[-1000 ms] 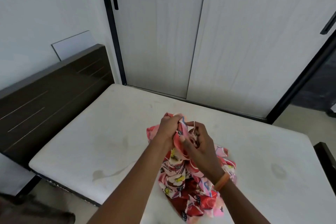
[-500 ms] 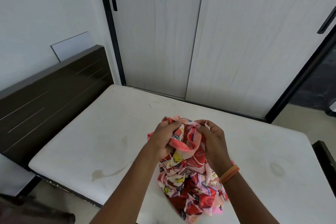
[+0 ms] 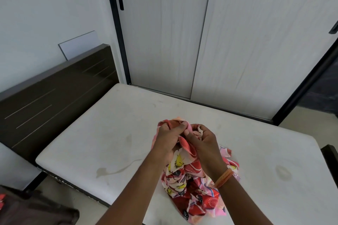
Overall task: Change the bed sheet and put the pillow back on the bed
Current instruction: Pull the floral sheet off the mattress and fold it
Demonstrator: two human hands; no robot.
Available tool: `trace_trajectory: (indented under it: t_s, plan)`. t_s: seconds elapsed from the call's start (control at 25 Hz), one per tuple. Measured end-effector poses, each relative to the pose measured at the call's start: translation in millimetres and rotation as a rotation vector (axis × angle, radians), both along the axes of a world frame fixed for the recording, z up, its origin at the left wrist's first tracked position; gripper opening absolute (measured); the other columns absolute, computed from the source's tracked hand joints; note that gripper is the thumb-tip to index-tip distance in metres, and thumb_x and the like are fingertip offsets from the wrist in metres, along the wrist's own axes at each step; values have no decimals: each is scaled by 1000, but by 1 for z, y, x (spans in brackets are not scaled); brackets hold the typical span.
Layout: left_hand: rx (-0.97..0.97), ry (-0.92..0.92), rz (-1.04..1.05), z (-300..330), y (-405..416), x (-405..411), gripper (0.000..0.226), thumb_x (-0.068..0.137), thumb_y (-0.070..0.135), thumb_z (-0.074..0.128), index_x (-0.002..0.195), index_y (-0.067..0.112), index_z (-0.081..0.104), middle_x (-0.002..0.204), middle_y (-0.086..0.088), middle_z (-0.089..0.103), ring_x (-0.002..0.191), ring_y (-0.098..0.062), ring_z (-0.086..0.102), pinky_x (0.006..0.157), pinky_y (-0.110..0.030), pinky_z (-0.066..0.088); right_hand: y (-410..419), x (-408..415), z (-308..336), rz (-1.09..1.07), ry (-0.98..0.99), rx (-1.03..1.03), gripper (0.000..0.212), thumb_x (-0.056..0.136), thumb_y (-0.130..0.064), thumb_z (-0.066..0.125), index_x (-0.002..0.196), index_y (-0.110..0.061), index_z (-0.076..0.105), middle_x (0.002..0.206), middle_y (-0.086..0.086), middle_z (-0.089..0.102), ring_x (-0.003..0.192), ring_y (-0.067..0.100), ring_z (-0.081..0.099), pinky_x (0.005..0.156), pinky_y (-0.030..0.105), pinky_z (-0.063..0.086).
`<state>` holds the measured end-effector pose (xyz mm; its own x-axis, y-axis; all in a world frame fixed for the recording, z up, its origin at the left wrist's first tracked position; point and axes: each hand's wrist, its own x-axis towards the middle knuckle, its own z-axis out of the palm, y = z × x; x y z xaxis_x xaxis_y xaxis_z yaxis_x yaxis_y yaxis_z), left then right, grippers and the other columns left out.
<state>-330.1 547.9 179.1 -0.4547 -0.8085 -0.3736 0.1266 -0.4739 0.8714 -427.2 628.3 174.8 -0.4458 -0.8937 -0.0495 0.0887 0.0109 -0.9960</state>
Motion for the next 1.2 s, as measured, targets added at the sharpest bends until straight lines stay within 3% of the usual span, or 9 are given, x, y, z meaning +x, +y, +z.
trace_trajectory:
  t_s: [0.16,0.36,0.48,0.64,0.8,0.92,1.0,1.12,1.2]
  plan:
    - [-35,-5,-92,4,5,3,28,90,11,68,118,10,63,106,-14,73,95,-28,72,81,-39,59,0,-8,0,-3,-321,-30,30,94,-26,59,109,0,66,104,26,70,94,40,68,88,49,55]
    - [-162,-139,-24,5,9,2,47,84,14,76,125,12,53,104,-4,73,92,-21,73,82,-40,61,0,-13,4,14,-583,-39,39,88,-25,59,117,0,63,112,24,69,96,36,70,76,43,59]
    - [-248,-240,106,4,14,3,63,79,26,81,123,22,36,103,3,67,93,-16,70,76,-27,59,-2,-10,2,-8,-382,0,38,88,-27,64,115,0,62,107,22,70,95,37,70,76,41,58]
    - [-371,-248,69,5,17,1,21,82,35,77,97,21,70,97,3,75,91,-16,72,85,-40,60,-5,-14,0,-66,-323,-13,33,90,-26,65,110,0,64,102,20,71,94,38,70,83,46,57]
    - [-312,-230,-33,11,20,2,39,73,61,74,87,25,79,90,3,76,90,-18,73,83,-39,60,-6,-15,-3,-73,-331,-22,31,93,-23,63,109,3,63,100,24,70,92,40,69,83,47,56]
    - [-217,-197,12,16,15,3,18,89,31,70,93,15,76,93,-5,75,91,-22,72,82,-40,60,-7,-15,1,-79,-256,-17,24,94,-24,61,103,-2,65,93,17,72,85,34,71,76,41,58]
    - [-65,-93,38,26,8,7,13,94,14,63,89,6,72,84,-9,72,80,-21,70,75,-38,59,-10,-20,6,-207,-135,-11,16,96,-21,59,96,-6,64,82,10,70,76,26,68,65,31,56]
    - [7,-60,45,47,-3,14,21,92,6,55,74,4,64,63,-6,61,58,-15,59,62,-31,51,-12,-30,14,-492,93,-70,16,98,-22,56,90,-8,58,74,4,59,66,11,58,62,28,48]
    - [10,-78,28,60,-6,18,20,91,7,54,72,5,61,61,-6,55,56,-16,56,57,-27,51,-8,-27,22,-515,224,-170,19,99,-24,54,88,-9,56,76,3,58,67,8,55,63,26,47]
